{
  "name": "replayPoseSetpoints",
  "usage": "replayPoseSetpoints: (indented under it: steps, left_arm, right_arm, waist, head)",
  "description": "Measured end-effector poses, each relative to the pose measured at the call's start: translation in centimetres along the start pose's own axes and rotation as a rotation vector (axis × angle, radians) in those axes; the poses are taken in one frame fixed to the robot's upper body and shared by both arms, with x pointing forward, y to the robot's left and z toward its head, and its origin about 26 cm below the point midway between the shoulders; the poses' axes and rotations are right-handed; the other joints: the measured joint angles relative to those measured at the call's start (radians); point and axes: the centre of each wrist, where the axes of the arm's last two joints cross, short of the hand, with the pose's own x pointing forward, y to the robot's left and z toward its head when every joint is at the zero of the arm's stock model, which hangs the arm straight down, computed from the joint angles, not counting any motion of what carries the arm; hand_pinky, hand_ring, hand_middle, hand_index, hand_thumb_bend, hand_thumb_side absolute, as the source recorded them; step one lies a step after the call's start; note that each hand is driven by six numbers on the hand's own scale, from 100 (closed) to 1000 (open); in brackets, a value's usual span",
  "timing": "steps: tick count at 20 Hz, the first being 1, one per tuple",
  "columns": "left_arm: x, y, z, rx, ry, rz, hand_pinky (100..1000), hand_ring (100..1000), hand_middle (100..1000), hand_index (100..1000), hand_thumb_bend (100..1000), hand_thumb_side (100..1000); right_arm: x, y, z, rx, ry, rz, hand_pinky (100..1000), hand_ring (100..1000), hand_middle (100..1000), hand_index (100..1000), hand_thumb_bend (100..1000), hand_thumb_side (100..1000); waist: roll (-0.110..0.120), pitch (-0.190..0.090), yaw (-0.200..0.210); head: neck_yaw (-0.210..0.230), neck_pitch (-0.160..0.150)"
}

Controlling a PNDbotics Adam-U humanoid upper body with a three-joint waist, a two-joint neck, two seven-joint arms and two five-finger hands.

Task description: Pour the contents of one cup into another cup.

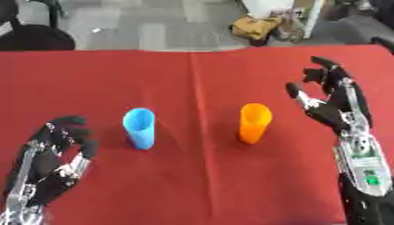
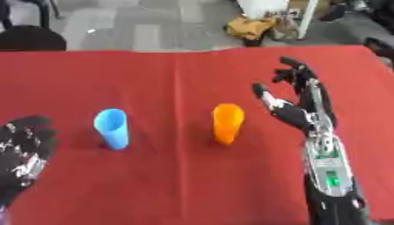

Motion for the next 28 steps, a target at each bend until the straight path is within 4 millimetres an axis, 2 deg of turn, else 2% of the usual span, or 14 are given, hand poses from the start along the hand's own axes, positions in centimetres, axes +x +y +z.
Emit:
replayPoseSetpoints:
  steps: [4, 6, 11, 12, 13, 19, 28]
  left_arm:
    - [-0.4, -0.7, -0.9, -0.028, 0.022, 0.004, 585, 669, 692, 763, 576, 100]
    - [-0.8, -1.1, -1.3, -0.038, 0.039, 0.003, 586, 675, 697, 763, 617, 100]
    - [-1.8, -1.6, -1.7, -0.045, 0.086, -0.01, 587, 676, 698, 763, 621, 100]
    - [-1.9, -1.7, -1.6, -0.045, 0.091, -0.012, 595, 703, 726, 779, 748, 118]
    - [-2.0, -1.7, -1.7, -0.044, 0.095, -0.015, 604, 714, 737, 786, 768, 117]
    - [-2.7, -1.9, -3.7, -0.004, 0.112, -0.073, 659, 767, 785, 811, 777, 100]
    - [-4.3, -3.0, -4.8, 0.036, 0.166, -0.139, 657, 759, 779, 819, 767, 119]
  right_arm:
    - [0.0, 0.0, 0.0, 0.002, 0.0, -0.002, 896, 795, 492, 835, 543, 272]
    - [0.0, 0.0, 0.0, 0.002, 0.0, -0.002, 895, 795, 492, 835, 546, 274]
    - [0.0, 0.0, 0.0, 0.004, 0.001, -0.003, 895, 795, 492, 835, 546, 274]
    - [0.0, 0.0, 0.0, 0.005, 0.001, -0.003, 895, 796, 491, 835, 546, 275]
    - [0.0, 0.0, 0.0, 0.005, 0.001, -0.003, 895, 796, 491, 835, 546, 274]
    - [-0.1, 0.1, 0.1, 0.012, 0.002, -0.005, 895, 796, 491, 835, 546, 276]
    - [-0.2, 0.2, 0.2, 0.015, 0.003, -0.008, 896, 796, 490, 835, 545, 276]
  waist:
    - [0.0, 0.0, -0.001]
    - [-0.001, 0.0, -0.001]
    - [-0.003, 0.0, -0.001]
    - [-0.003, 0.0, -0.001]
    - [-0.003, 0.0, 0.0]
    - [-0.01, 0.0, 0.004]
    - [-0.018, 0.005, 0.003]
  head:
    - [0.0, -0.004]
    - [0.0, -0.004]
    - [0.0, -0.005]
    - [0.0, -0.005]
    - [0.0, -0.005]
    - [0.0, -0.012]
    - [0.0, -0.014]
